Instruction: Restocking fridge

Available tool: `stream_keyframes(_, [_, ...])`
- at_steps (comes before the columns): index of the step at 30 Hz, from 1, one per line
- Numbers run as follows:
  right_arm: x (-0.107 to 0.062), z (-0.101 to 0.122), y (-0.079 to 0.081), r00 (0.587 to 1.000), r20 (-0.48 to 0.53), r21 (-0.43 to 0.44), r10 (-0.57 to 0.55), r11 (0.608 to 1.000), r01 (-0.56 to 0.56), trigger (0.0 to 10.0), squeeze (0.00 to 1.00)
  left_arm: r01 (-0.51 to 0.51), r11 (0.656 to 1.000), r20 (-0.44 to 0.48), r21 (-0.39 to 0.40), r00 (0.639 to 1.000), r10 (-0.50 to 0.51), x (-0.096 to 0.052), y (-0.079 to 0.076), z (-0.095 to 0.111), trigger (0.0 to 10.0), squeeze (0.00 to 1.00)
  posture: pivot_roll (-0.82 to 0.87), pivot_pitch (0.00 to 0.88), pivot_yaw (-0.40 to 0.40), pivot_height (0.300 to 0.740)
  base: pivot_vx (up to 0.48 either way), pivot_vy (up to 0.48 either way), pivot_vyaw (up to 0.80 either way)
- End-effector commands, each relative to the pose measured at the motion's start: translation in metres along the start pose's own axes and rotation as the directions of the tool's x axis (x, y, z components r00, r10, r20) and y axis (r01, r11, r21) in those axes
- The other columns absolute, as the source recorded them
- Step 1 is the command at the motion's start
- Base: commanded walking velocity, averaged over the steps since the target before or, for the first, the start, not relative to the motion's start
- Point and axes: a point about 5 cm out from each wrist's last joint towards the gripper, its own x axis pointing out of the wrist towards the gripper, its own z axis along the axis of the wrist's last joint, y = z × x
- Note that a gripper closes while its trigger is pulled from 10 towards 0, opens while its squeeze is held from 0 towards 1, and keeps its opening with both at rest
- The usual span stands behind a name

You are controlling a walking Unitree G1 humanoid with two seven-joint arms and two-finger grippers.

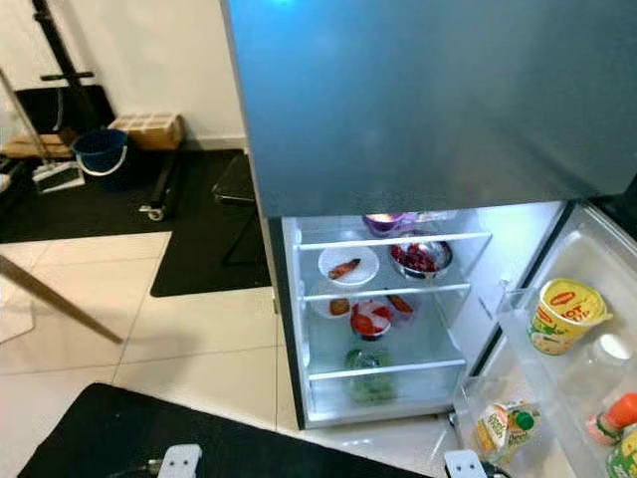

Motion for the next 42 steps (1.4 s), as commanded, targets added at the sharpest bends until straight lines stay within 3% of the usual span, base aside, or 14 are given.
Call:
stream_keyframes(1, [0.0004,0.0012,0.0013,1.000,0.002,-0.001,0.003,1.000,-0.003,10.0,0.00,0.015,1.000,-0.057,-0.011,0.998,-0.016,-0.0020,-0.0050,-0.0150,10.0,0.00,-0.02,0.000,-0.025,0.740,-0.285,0.000,0.00])
stream_keyframes(42, [0.0007,0.0019,0.0019,1.000,-0.003,-0.006,0.011,1.000,-0.011,10.0,0.00,0.024,1.000,-0.054,-0.009,0.998,-0.024,-0.0015,-0.0060,-0.0137,10.0,0.00,-0.01,0.000,-0.027,0.740,-0.285,0.000,0.00])
